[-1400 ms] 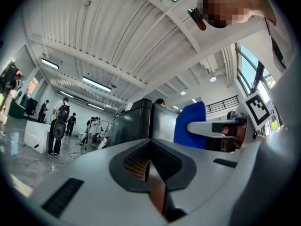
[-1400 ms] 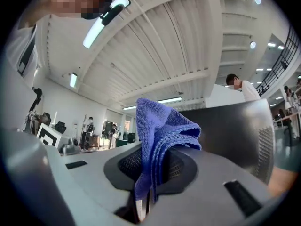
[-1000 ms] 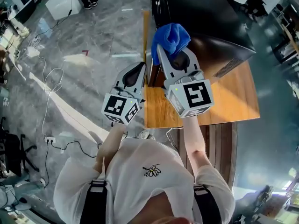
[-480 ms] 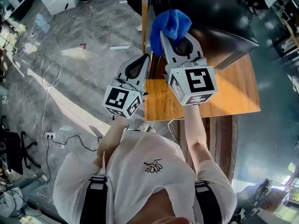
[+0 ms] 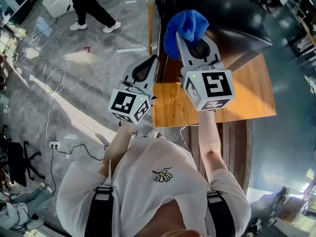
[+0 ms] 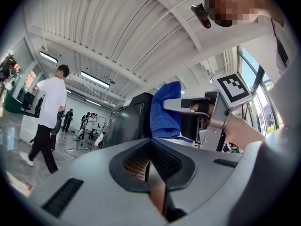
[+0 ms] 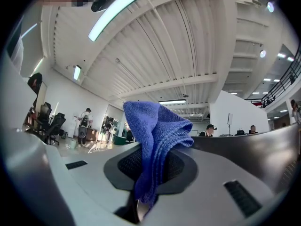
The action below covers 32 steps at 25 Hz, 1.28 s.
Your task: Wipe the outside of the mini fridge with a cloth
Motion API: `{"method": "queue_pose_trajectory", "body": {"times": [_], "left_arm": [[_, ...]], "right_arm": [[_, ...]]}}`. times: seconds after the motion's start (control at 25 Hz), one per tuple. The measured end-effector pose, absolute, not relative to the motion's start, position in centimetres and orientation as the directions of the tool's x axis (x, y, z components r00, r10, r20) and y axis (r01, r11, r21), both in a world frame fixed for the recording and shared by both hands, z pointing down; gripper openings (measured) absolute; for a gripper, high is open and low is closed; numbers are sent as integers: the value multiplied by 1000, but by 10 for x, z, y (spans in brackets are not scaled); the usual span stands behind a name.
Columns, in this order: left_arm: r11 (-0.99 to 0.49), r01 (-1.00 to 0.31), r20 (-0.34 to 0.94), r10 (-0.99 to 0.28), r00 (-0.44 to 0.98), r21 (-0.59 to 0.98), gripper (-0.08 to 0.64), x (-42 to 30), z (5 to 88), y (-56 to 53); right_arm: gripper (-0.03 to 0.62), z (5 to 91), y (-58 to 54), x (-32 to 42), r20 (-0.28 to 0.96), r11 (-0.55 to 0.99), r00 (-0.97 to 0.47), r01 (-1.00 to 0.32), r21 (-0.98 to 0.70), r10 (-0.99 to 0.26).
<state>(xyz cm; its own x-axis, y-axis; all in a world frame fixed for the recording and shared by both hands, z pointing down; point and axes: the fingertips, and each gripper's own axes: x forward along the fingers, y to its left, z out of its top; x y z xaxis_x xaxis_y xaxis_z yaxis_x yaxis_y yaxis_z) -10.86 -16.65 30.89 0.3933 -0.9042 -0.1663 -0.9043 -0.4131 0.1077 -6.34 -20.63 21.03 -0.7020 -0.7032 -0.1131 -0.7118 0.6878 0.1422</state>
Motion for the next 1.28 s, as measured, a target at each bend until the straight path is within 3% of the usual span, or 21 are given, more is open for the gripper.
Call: {"method": "queue_pose_trajectory", "body": {"times": [0.44,1.28], "left_arm": [[-442,-891,-145,-893,427,100,5,-96,312,-177],[-459,-882,-138,-886,444,108,5,-90,316,-183]], "right_arm": [[72,209,-222,-25,-141,641,-656,-755,136,-742],[72,206,-259,89,-129,394,-427,-892,222,-895]]}}
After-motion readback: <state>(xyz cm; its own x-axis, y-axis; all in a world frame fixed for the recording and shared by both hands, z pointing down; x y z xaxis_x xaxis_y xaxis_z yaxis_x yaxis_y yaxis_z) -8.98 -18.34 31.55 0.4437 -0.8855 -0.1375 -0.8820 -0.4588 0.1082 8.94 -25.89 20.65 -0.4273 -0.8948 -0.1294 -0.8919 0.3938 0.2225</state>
